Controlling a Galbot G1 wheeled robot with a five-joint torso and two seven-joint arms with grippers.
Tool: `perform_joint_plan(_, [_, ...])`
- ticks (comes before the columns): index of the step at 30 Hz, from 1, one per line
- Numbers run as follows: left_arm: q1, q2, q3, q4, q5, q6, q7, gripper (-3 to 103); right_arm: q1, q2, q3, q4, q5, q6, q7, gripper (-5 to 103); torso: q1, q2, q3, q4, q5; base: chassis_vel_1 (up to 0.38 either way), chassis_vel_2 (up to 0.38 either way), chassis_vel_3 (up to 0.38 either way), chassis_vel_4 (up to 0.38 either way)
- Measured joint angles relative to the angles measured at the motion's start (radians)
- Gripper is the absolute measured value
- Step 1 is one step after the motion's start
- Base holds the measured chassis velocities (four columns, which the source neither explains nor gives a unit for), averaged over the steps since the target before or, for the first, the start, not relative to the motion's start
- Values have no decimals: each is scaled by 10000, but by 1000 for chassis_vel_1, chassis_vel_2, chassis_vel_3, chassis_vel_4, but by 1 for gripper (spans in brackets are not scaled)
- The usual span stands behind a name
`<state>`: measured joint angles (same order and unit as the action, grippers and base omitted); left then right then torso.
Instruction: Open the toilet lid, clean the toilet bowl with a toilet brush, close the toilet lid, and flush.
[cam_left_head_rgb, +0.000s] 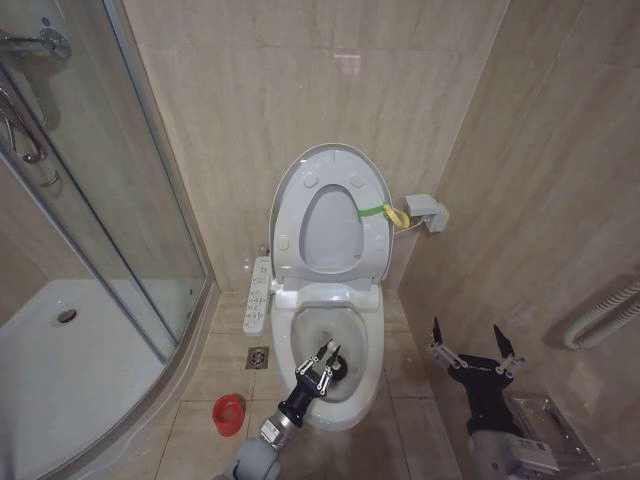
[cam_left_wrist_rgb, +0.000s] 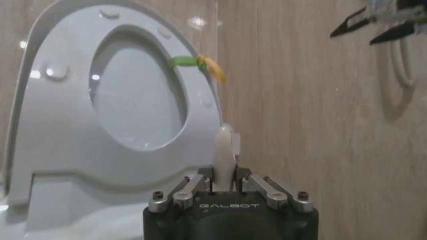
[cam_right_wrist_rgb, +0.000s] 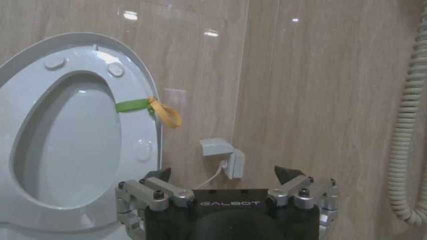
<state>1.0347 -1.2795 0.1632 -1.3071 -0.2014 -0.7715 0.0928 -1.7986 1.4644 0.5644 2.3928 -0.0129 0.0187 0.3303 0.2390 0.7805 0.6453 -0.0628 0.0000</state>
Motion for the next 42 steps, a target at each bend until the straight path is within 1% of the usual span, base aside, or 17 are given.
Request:
perform_joint_plan(6, [-642,-78,38,319,-41,-3,-15,21,0,0,0,0,0,0,-1,100,0,0,0,-2,-1,0,0,0,0])
perform_joint_plan(9, [-1227,-53,-7,974,-346,4,-4,21,0,0,0,0,0,0,0,100,0,0,0,-3,-1,0,0,0,0])
perform_joint_plan(14, [-1614,-40,-96,1535,-548,-94,4,21,0,0,0,0,0,0,-1,100,1,0,1,0,0,0,0,0,0])
perform_joint_plan(23, [-1954,-284,189,1489,-667,-90,9,21,0,0,0,0,0,0,-1,100,1,0,0,0,1,0,0,0,0])
perform_joint_plan(27, [-2322,-513,481,1590,-690,-67,-7,21,0,0,0,0,0,0,-1,100,1,0,1,-1,1,0,0,0,0])
perform_joint_plan(33, [-2893,-918,1164,1569,-851,182,-144,21,0,0,0,0,0,0,-1,100,1,-1,1,-2,2,0,0,0,0])
perform_joint_plan(38, [-2947,-1079,1433,1344,-859,393,-273,21,0,0,0,0,0,0,-1,100,1,-1,0,-2,1,0,0,0,0])
perform_joint_plan(42, [-2661,-1160,1677,1084,-845,501,-333,21,0,0,0,0,0,0,0,100,1,-1,-1,0,2,0,0,0,0])
